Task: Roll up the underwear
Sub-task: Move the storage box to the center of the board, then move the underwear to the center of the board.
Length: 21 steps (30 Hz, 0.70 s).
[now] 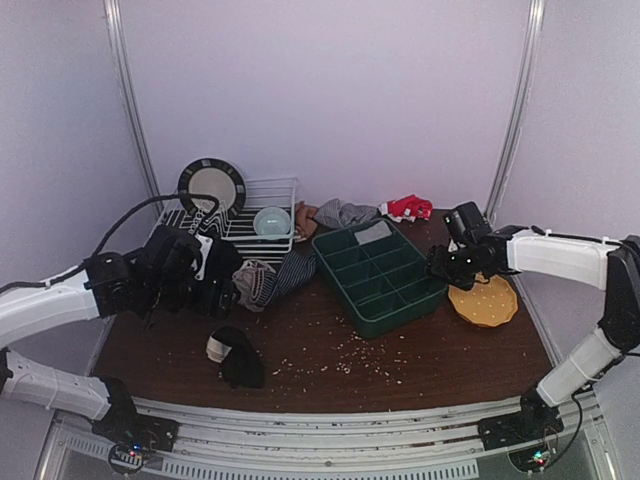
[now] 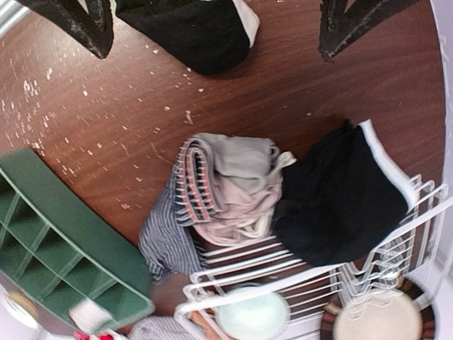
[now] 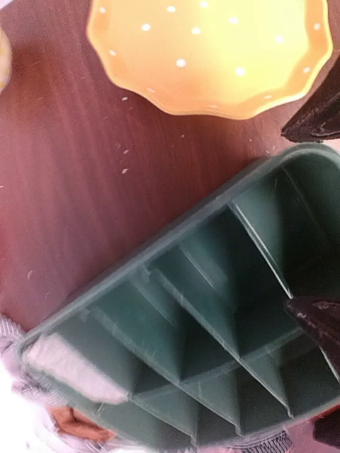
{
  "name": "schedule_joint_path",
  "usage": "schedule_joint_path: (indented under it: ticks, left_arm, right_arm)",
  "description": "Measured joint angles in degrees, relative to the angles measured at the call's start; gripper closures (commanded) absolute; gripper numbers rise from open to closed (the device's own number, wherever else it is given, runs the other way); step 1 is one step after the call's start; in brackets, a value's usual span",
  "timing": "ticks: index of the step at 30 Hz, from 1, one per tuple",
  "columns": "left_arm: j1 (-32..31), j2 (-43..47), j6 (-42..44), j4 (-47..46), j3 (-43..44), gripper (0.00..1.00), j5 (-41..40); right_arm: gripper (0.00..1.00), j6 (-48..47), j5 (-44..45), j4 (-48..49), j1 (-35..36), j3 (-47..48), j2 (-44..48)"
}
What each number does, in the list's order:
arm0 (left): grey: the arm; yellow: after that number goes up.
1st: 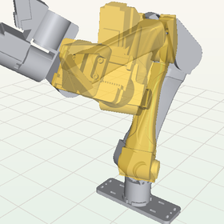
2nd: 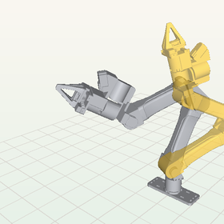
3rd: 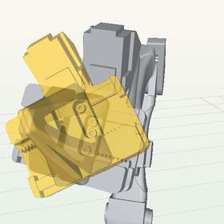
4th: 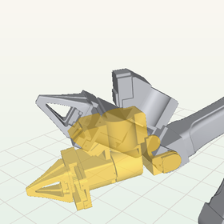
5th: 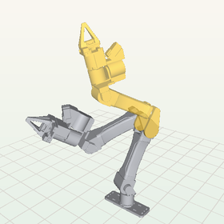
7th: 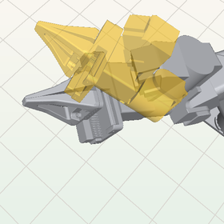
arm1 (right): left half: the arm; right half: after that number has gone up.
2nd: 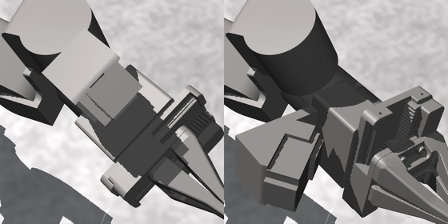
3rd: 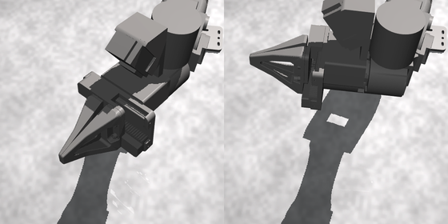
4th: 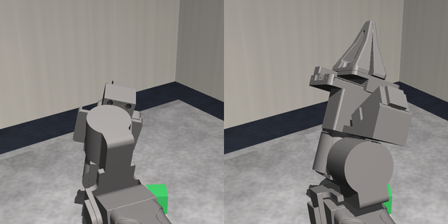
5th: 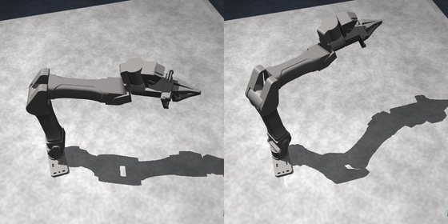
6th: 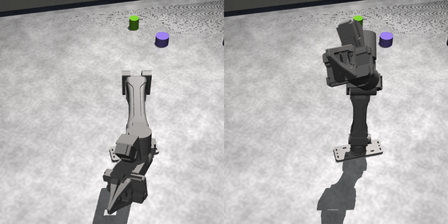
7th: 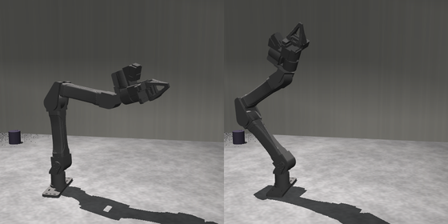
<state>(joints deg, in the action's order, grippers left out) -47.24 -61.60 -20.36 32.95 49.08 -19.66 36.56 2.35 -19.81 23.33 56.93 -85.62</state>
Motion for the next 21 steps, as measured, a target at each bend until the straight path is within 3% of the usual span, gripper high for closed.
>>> schedule_joint_path:
  ticks: [3,6,11,14,17,21]
  left_arm:
    - [0.0,2.6,-5.0,0.6,-2.0,0.02,-4.7]
    - [0.1,5.1,-10.0,2.0,-3.9,0.02,-8.5]
    - [0.2,6.8,-12.5,1.0,-7.4,0.03,-6.7]
    - [0.2,6.4,-14.2,0.0,-10.4,0.04,-4.0]
    - [0.2,4.2,-16.6,0.0,-12.9,0.06,-1.2]
    - [0.1,0.4,-19.3,-0.3,-15.0,0.07,2.2]
  right_arm:
    - [0.12,-0.8,0.1,-0.7,1.0,-1.1,7.9]
    - [0.1,-2.2,4.5,-0.8,5.6,-4.0,19.4]
    - [0.06,-3.7,19.4,-1.1,20.9,-9.3,31.7]
    - [0.04,-1.5,25.3,0.5,23.3,-16.3,36.1]
    - [0.03,-0.6,25.2,2.8,22.9,-26.8,42.1]
    - [0.03,-0.8,19.7,3.4,22.6,-30.8,45.7]
